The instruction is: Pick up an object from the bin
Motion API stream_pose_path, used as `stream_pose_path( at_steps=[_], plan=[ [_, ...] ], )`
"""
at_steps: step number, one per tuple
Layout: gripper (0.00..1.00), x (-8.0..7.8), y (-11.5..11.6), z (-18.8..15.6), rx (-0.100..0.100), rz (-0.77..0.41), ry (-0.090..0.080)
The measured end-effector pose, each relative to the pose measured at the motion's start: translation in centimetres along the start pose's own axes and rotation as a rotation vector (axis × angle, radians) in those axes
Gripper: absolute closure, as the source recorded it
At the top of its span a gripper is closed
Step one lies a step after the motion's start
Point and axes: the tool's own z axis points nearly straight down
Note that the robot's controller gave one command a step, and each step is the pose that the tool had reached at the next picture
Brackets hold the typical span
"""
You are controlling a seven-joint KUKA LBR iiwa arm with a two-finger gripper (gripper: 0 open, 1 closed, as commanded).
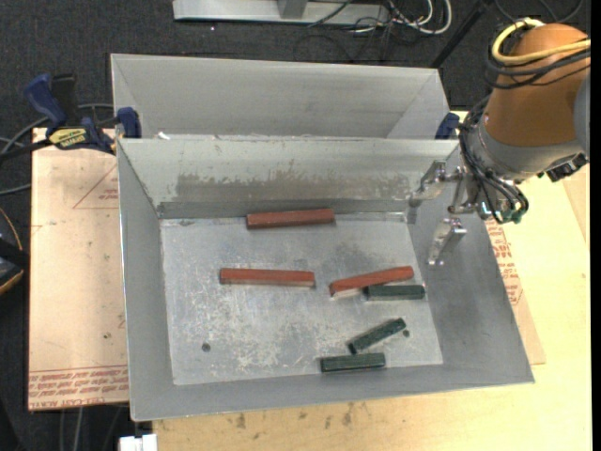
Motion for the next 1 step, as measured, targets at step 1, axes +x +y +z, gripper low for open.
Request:
stream_pose_path(
  at_steps=[1],
  plan=[
    [0.00,-0.14,0.05,-0.49,0.001,-0.003,-0.008]
  ],
)
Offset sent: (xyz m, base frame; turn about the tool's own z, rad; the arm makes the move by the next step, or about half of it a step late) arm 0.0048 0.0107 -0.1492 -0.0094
